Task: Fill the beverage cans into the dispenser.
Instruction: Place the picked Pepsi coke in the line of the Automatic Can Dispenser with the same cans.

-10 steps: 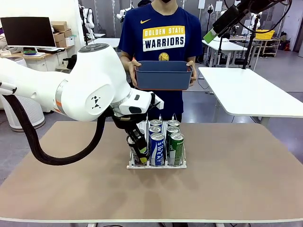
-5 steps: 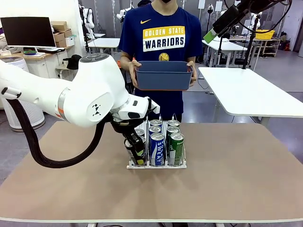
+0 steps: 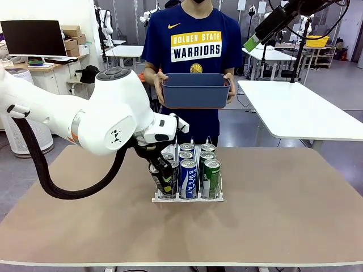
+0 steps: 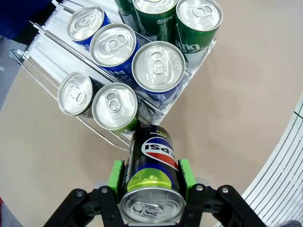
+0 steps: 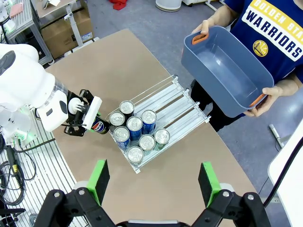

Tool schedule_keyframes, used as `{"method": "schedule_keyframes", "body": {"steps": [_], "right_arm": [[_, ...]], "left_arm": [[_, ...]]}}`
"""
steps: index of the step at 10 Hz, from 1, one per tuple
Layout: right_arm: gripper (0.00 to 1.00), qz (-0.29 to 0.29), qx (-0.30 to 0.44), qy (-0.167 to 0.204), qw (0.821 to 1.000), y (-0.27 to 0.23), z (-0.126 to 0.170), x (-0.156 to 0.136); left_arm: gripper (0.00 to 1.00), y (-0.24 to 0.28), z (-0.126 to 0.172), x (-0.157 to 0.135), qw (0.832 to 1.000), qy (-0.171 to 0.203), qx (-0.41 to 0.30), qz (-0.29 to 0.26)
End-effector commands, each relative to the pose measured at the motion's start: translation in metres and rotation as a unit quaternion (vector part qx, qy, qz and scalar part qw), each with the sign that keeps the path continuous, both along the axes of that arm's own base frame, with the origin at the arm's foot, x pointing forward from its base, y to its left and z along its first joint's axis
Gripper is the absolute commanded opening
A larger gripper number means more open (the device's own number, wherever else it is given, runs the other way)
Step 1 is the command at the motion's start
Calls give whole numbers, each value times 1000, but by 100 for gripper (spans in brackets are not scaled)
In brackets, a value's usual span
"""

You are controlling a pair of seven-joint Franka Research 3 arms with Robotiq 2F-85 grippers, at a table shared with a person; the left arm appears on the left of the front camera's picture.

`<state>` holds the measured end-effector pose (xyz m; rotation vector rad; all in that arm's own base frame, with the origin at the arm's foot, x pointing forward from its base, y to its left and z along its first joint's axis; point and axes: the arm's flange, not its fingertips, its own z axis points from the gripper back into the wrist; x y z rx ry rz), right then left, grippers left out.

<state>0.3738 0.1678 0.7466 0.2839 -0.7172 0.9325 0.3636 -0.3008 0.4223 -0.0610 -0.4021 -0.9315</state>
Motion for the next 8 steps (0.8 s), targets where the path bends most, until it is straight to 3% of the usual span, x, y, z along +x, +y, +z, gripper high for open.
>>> {"method": "schedule_keyframes", "body": {"steps": [1,8], "right_arm": [[100,2,0,2,1000,0,-1,-1],[100,2,0,2,1000,0,-1,-1]], "left_arm": [[58,0,-4,21,1000,-27,-9,3],[58,-4,-17,46,999,-23,-17,26]]}}
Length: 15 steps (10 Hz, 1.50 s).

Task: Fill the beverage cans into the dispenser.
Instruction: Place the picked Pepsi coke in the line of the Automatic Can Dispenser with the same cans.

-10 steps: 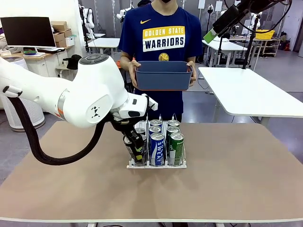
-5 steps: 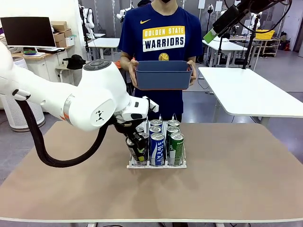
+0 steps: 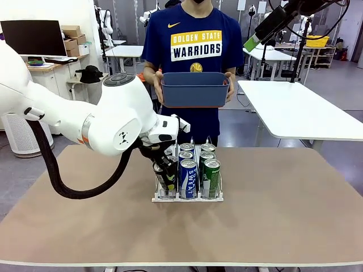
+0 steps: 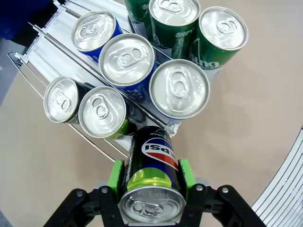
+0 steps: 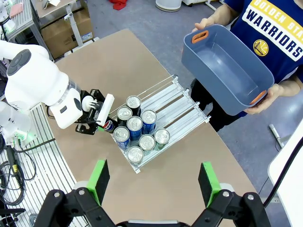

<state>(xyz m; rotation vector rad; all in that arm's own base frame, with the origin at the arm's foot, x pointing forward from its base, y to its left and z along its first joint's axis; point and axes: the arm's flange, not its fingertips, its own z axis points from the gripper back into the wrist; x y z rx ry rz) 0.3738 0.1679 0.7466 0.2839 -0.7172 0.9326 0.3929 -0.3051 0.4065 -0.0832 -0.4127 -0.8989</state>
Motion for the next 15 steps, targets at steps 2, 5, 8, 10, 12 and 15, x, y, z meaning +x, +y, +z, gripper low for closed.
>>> {"method": "schedule_keyframes", "body": {"steps": [2,5,8,10,12,15], "right_arm": [[100,1,0,2,1000,0,-1,-1],[100,1,0,2,1000,0,-1,-1],[100,1,0,2,1000,0,-1,-1],[100,1,0,2,1000,0,-1,-1],[100,1,0,2,1000,0,-1,-1],[100,1,0,2,1000,0,-1,-1]], "left_arm": [[58,-2,-5,24,1000,-23,6,15],[58,-8,-13,29,999,6,26,-18],[58,-14,-24,33,997,50,49,-31],[58,-19,-28,33,992,106,43,-55],[58,-12,-27,32,998,50,40,-22],[58,-12,-27,32,998,50,40,-22]]}}
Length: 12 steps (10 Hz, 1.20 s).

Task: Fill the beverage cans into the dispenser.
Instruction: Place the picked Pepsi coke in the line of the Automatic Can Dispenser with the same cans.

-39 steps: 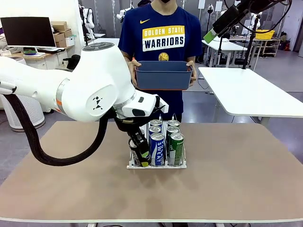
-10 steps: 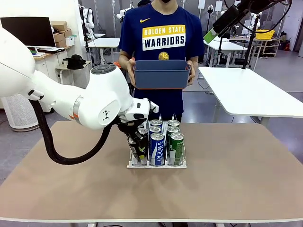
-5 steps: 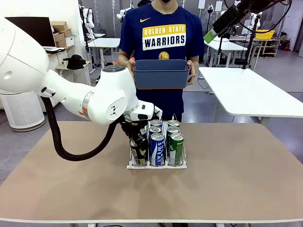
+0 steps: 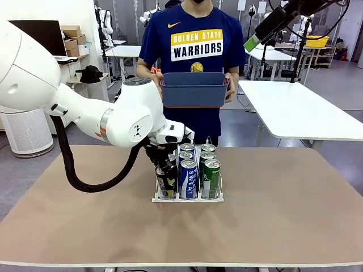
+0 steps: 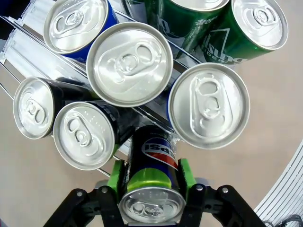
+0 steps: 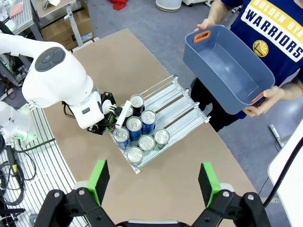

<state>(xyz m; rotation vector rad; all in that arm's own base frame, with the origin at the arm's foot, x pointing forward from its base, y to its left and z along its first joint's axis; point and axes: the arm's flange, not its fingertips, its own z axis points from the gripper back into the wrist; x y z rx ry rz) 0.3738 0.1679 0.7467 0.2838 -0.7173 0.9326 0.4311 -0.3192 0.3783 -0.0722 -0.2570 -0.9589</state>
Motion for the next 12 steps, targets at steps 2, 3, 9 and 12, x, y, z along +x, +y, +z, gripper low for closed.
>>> {"method": "schedule_keyframes", "body": {"steps": [2,3,9,12], "right_arm": [[100,1,0,2,1000,0,-1,-1],[100,1,0,2,1000,0,-1,-1],[100,1,0,2,1000,0,-1,-1],[100,1,0,2,1000,0,-1,-1]], "left_arm": [[58,1,-3,3,1000,0,-7,1],[58,4,-5,7,1000,8,-1,-2],[97,4,8,-1,1000,-2,-1,15],[100,7,30,-11,999,-32,-4,22]]}}
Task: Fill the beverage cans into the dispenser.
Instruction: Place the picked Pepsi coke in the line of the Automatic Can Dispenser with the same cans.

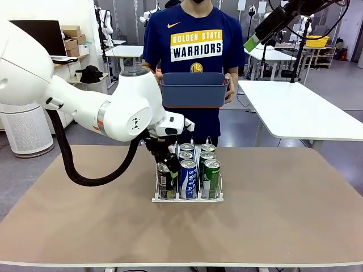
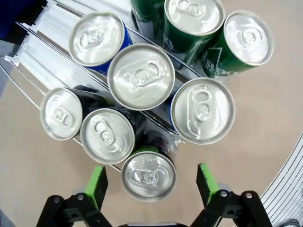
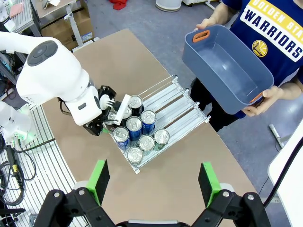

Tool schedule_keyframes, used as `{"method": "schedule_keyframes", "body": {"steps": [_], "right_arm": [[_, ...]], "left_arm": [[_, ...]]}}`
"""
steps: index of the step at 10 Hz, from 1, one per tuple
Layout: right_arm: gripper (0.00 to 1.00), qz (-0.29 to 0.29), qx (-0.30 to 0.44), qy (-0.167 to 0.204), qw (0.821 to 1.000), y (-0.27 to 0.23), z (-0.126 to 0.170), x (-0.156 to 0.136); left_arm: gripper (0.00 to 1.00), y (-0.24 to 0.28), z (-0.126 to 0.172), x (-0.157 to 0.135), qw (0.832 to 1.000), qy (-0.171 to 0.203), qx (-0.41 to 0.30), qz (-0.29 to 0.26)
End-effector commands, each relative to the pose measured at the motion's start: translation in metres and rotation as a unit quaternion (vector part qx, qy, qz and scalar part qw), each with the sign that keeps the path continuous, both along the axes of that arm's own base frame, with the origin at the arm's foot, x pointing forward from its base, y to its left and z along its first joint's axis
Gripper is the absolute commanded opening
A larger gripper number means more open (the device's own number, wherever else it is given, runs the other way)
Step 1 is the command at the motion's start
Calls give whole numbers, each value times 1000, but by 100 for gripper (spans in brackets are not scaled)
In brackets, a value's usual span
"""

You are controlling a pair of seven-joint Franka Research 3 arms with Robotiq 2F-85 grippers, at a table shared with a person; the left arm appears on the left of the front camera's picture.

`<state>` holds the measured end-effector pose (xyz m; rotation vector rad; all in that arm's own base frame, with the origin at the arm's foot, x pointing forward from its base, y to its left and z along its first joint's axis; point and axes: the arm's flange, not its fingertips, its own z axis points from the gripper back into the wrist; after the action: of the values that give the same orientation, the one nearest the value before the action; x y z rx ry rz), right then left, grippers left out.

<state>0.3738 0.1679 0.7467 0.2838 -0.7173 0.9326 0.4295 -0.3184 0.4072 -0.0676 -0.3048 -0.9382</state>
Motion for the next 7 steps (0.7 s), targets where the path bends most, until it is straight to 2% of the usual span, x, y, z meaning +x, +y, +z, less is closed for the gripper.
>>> {"method": "schedule_keyframes", "body": {"steps": [1,2,3,7], "right_arm": [[100,1,0,2,1000,0,-1,-1],[100,1,0,2,1000,0,-1,-1],[100,1,0,2,1000,0,-1,-1],[100,1,0,2,1000,0,-1,-1]], "left_arm": [[100,7,4,-11,999,-32,6,38],[100,7,3,-12,998,-31,1,51],[100,2,8,-3,1000,-11,-3,11],[100,2,8,-3,1000,-11,-3,11]]}}
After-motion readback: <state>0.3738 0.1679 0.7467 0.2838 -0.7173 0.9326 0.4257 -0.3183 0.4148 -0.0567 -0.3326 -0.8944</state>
